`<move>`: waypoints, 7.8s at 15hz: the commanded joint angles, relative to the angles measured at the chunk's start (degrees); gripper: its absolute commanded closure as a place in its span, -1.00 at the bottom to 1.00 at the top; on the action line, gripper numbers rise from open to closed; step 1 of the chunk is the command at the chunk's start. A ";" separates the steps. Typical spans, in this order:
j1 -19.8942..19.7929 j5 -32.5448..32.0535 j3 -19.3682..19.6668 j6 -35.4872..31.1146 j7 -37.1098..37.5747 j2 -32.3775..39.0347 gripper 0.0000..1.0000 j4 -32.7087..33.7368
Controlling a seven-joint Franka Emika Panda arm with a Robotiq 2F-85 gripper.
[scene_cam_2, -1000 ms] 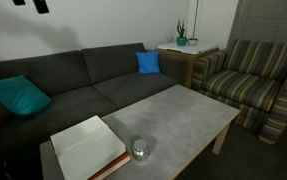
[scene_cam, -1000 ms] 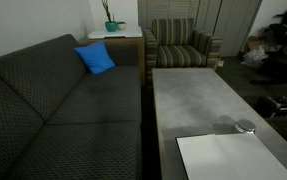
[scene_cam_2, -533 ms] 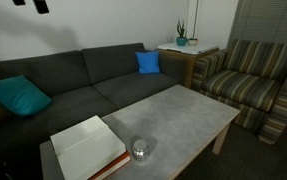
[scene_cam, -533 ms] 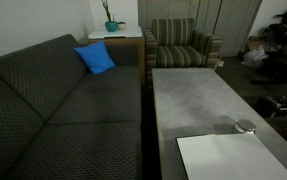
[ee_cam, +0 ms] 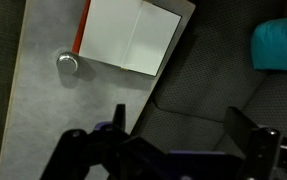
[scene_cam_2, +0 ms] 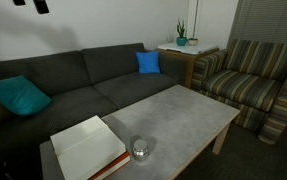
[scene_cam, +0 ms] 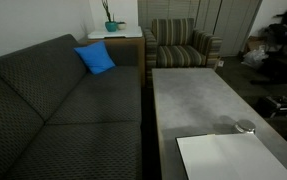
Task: Take the silver lid from the silver jar and place it on the table
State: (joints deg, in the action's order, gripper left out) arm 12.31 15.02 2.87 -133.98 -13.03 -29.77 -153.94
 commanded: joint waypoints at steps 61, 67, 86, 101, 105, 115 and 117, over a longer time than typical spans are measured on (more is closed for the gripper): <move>-21.19 -2.87 -2.11 -10.26 -11.93 58.68 -1.00 31.20; -23.44 -4.16 -4.08 -10.34 -11.44 60.67 -1.00 32.47; -14.03 -15.70 0.75 -5.25 13.69 81.85 -1.00 52.26; -16.96 -11.41 -3.74 -10.92 12.51 105.81 -1.00 81.18; -16.09 -11.68 -3.90 -8.59 13.30 110.20 -1.00 86.29; -15.54 -11.38 -3.72 -6.30 15.12 114.07 -1.00 89.26; -15.39 -11.39 -3.35 -5.71 16.19 114.07 -1.00 89.40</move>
State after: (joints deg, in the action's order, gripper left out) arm -3.24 2.98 -1.09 -141.79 1.73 84.30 -65.27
